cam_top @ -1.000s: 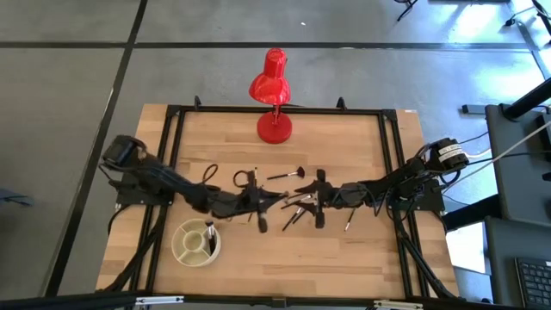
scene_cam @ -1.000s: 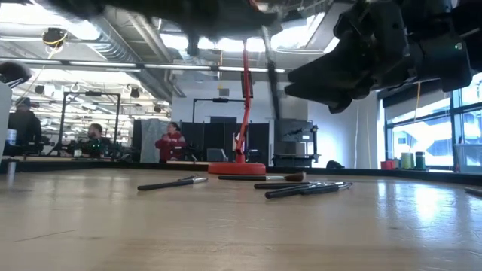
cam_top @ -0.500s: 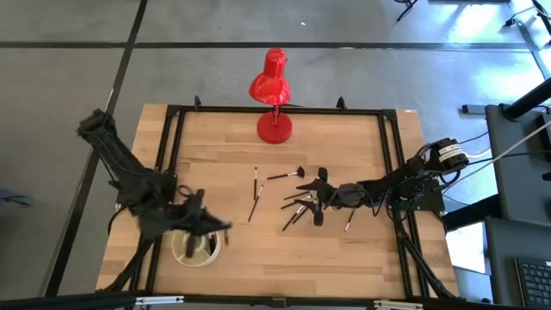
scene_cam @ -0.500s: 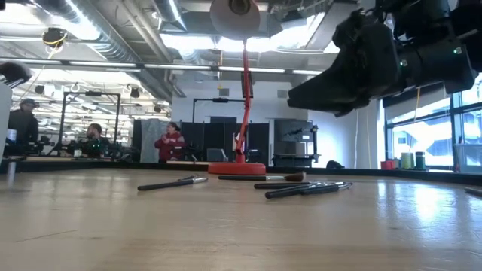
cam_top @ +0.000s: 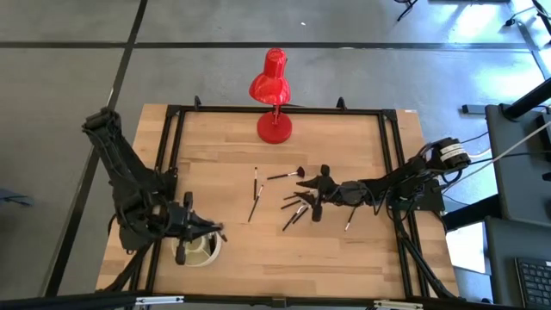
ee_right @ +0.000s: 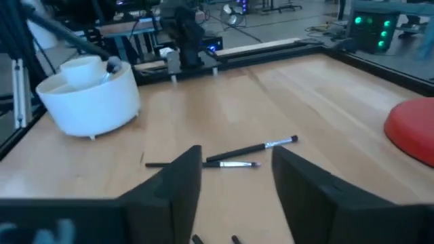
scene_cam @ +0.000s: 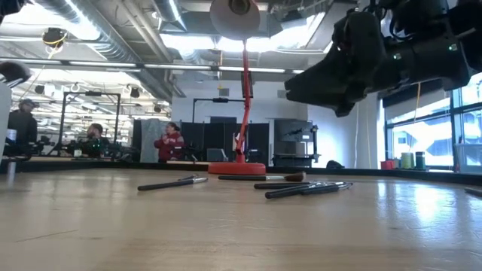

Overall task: Put items in baskets/containers
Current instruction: Put the powder brush into the pen organizer

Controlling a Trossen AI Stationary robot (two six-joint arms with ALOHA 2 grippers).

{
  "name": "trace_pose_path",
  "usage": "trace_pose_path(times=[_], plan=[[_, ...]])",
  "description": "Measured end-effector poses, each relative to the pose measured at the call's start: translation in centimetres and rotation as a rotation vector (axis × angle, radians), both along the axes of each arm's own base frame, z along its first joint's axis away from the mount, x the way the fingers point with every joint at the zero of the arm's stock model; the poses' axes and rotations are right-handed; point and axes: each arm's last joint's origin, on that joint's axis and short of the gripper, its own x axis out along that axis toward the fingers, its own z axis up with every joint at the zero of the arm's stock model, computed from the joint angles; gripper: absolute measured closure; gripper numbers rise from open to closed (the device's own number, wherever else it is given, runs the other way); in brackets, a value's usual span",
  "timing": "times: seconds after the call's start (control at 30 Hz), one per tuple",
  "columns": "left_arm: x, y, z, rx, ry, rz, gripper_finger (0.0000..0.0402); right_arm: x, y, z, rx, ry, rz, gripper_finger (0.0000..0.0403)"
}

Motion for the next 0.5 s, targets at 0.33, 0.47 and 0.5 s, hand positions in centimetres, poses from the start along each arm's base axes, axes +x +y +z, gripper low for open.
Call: trace_pose_path(times=[0.33,0.47,0.5], plan=[[0.4,-0.7,-0.8,0.008,0.037,-0.053,0.0396,-0.2,-0.2,0.0,-0.063,0.025,-0.093,0.0391],[-0.2,-1.1,-0.9,0.027,0.049,-0.105,0.0396,-0.3,0.1,-0.4,-0.079,0.063,-0.079,0.0389],[-0.5,-1.3,-1.1,0.045,0.062,-0.12,0.0396,-0.3,0.1,-0.5,-0.082,0.075,-0.077,0.0386]])
